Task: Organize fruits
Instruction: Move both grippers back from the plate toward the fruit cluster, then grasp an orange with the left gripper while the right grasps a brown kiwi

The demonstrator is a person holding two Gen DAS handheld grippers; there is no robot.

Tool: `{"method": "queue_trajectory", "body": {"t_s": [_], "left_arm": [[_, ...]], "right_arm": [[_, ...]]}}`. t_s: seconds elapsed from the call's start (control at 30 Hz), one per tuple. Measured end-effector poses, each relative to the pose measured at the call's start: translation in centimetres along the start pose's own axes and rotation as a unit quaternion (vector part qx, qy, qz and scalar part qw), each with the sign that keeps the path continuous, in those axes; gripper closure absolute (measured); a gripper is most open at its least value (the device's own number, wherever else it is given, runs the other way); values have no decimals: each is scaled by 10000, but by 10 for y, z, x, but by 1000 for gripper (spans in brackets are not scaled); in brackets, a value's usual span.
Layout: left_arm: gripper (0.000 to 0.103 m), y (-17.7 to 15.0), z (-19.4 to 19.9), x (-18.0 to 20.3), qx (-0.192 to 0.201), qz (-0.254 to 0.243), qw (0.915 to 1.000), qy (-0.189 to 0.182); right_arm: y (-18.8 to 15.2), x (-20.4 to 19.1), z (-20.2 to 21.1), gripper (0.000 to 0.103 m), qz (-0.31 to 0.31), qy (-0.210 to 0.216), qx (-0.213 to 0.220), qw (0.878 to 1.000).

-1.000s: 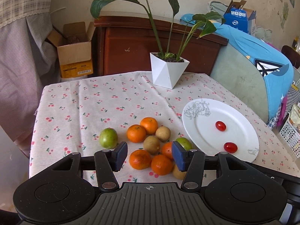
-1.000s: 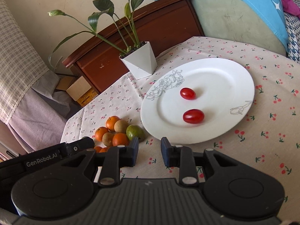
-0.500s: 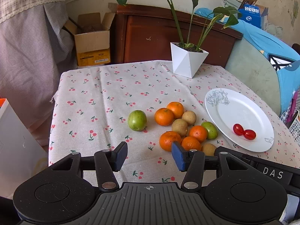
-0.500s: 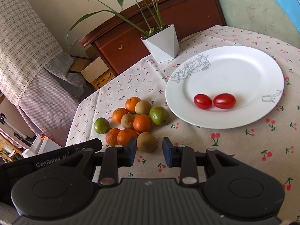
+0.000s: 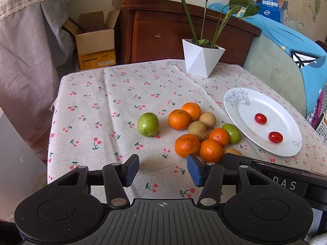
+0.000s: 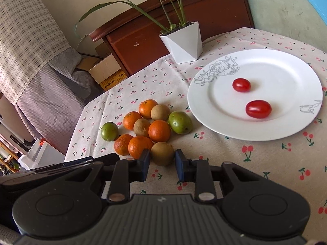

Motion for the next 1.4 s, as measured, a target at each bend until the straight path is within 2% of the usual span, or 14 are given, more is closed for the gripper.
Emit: {"method": "queue_trajectory", "body": {"t_s": [0.43, 1.0, 1.1, 1.2, 1.3, 1.4], "left_arm": [[53, -1, -12, 11, 166, -238, 9995, -108], [51, 4, -23, 19, 458, -268, 9980, -329], [53, 4, -24, 23, 478, -364, 9978, -276], [57, 3, -24, 24, 489, -370, 9978, -265], [74, 3, -22, 22, 472, -347, 9979, -271], [76, 2, -21, 23, 453, -314, 9981, -271]], "right_arm": [[4, 15, 8, 76, -420, -138, 40, 9990], [4, 17, 8, 76, -525, -178, 83, 9984], [4, 17, 8, 76, -520, -177, 87, 9985], [4, 17, 7, 76, -516, -178, 89, 9985], [4, 16, 7, 76, -486, -195, 97, 9986], [4, 16, 7, 76, -458, -197, 95, 9987]]}}
Point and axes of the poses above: each gripper's, at about its wrist camera, not at the fingertips, and z roughly against the way its jaws point, x to its right, y to its top, the point moved 1 cm from there along -z, roughly the way its jaws point, and after that the axes turned 10 degrees about -x, right-handed, at the moved point
